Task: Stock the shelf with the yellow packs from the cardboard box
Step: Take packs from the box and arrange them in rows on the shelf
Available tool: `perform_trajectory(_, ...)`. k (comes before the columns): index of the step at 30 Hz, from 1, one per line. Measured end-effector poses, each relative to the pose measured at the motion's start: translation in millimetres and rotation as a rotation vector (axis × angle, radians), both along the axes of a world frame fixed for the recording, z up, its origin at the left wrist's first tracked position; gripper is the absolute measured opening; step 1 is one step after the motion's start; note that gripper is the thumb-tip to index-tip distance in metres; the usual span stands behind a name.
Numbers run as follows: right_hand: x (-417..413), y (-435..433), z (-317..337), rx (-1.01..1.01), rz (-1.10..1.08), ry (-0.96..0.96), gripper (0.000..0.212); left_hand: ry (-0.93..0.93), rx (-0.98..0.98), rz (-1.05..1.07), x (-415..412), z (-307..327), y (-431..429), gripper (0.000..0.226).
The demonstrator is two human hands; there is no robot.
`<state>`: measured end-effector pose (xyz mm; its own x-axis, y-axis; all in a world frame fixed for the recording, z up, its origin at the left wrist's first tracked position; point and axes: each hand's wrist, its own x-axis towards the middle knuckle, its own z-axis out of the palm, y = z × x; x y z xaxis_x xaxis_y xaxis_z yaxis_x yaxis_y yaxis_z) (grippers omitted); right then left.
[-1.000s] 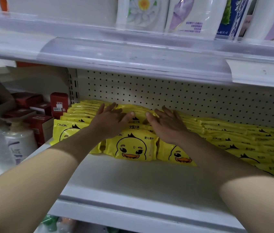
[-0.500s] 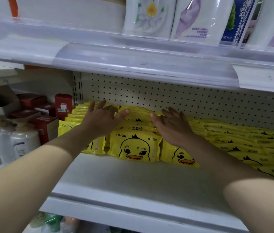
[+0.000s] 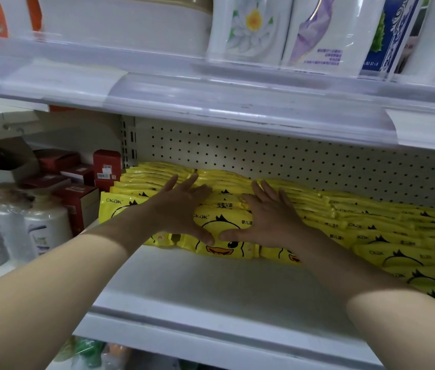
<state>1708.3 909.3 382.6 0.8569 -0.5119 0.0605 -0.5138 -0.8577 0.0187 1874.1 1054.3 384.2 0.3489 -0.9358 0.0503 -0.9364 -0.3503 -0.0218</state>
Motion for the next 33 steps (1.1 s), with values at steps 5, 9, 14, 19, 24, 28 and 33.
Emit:
perform_trajectory(5,5,2,-2,-0.003,-0.044,0.030,0.136,-0.021,0.044,0.033,1,2,-2,0.132)
perform_trajectory(9,6,3,-4,-0.034,-0.042,0.085,0.147,-0.083,0.074,0.027,-1,2,-4,0.136)
perform_trajectory(14,6,3,-5,-0.103,-0.021,0.075,0.150,-0.227,0.098,0.002,3,-3,-8,0.143)
perform_trajectory(19,8,6,-10,-0.219,0.004,0.001,0.142,-0.328,0.049,0.010,3,-7,-9,0.143)
perform_trajectory(24,0,7,-4,-0.181,0.000,-0.033,0.146,-0.222,-0.025,-0.002,12,-1,7,0.145)
perform_trajectory(28,-7,9,6,-0.173,0.007,-0.116,0.130,-0.155,-0.064,0.075,28,15,31,0.144)
perform_trajectory(33,-24,22,11,-0.119,0.009,-0.206,0.098,-0.046,-0.101,0.128,17,17,48,0.138)
